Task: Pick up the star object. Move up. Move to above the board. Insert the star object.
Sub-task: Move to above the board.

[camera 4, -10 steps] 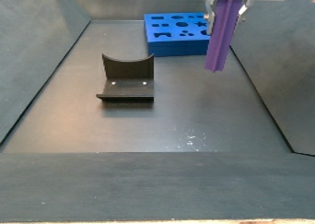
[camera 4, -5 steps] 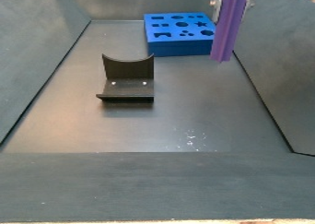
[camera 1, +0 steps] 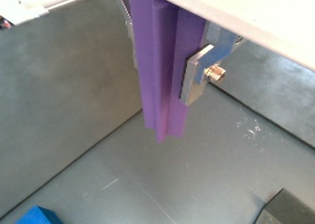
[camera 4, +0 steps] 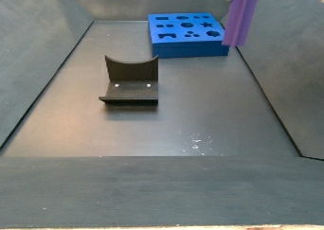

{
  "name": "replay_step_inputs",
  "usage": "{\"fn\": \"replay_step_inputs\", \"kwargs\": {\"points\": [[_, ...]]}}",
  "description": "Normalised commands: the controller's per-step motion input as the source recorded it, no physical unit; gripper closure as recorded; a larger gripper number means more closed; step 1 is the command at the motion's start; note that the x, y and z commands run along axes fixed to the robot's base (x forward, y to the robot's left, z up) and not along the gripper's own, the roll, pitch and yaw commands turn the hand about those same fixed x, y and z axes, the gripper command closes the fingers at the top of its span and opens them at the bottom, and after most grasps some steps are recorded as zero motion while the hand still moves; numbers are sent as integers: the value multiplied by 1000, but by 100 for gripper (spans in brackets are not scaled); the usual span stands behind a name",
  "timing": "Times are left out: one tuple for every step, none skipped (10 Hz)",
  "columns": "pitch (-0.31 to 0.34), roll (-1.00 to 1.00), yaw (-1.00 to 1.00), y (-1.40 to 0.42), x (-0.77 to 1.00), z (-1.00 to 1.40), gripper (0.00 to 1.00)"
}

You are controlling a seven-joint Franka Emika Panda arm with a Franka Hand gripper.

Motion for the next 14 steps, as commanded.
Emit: {"fn": "replay_step_inputs", "kwargs": {"points": [[15, -164, -43, 27, -42, 1000, 100], [11, -172, -45, 18, -31, 845, 100], [8, -178, -47, 14, -26, 723, 100], [8, -176, -49, 8, -25, 554, 100], [7, -165, -46, 9, -24, 425, 100], [11, -152, -44, 11, -22, 247, 100], [247, 61, -180, -1000, 455, 263, 100], [256, 97, -157, -1000, 463, 228, 100], [268, 124, -60, -1000, 476, 233, 100], [238, 57, -18, -1000, 500, 237, 100], [206, 38, 0, -1000, 508, 234, 100], [183, 44, 0, -1000, 518, 236, 100], [169, 43, -1, -1000, 532, 239, 100], [165, 49, 8, -1000, 556, 239, 100]]}}
